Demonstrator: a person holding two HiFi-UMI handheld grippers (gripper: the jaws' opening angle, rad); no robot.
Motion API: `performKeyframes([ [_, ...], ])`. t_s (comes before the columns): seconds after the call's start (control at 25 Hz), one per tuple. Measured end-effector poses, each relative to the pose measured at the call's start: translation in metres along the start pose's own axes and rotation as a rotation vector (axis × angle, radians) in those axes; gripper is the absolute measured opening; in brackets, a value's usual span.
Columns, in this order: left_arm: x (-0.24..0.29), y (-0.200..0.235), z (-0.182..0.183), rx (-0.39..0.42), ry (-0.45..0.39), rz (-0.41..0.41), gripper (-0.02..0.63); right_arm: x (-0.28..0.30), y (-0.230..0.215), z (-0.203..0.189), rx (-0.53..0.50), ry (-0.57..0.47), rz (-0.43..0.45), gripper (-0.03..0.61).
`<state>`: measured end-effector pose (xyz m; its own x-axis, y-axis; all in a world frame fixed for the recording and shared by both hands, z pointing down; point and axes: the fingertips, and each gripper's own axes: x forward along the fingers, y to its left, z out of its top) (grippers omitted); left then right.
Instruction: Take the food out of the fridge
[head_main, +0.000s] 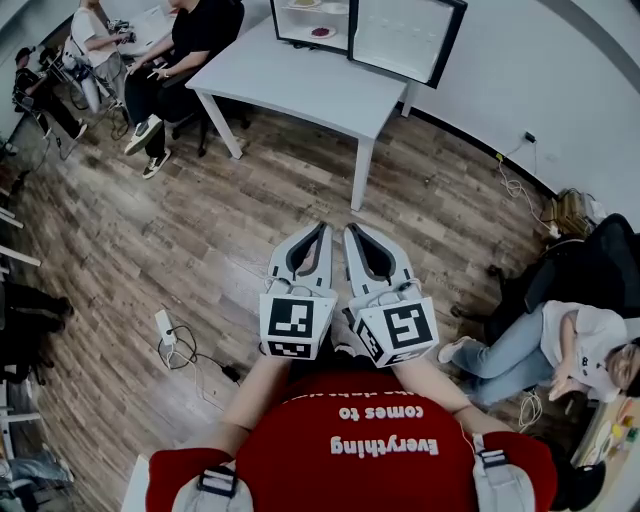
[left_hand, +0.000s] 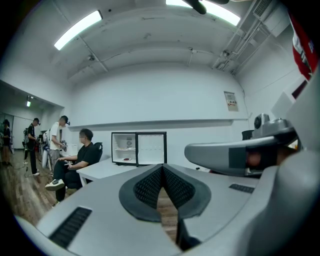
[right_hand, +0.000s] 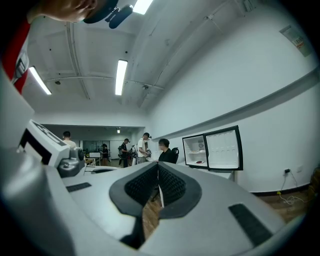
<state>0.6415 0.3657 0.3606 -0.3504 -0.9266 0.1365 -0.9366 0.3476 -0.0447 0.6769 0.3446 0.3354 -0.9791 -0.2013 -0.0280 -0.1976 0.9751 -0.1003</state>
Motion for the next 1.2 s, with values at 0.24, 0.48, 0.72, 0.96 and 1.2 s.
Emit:
performKeyframes([
  [0.24, 0.055, 0.066, 0.011, -0.015, -0.026, 0.006, -0.002, 0.075, -0.024, -0.011, -0.006, 0.04, -0.036, 0.012],
  [0.48, 0.123, 0.144, 0.026, -0.014, -0.038, -0.009, -0.002, 0.177, -0.045, -0.008, -0.015, 0.049, -0.057, 0.012],
  [0.72, 0.178, 0.211, 0.031, 0.008, -0.026, -0.057, -0.002, 0.263, -0.062, -0.008, -0.016, 0.042, -0.101, 0.012],
  [0.96, 0.223, 0.262, 0.03, 0.003, -0.023, -0.08, -0.002, 0.319, -0.082, -0.018, -0.015, 0.06, -0.147, 0.012],
  [1.2, 0.263, 0.292, 0.015, -0.027, 0.002, -0.11, -0.002, 0.364, -0.106, -0.037, -0.008, 0.104, -0.178, 0.012],
])
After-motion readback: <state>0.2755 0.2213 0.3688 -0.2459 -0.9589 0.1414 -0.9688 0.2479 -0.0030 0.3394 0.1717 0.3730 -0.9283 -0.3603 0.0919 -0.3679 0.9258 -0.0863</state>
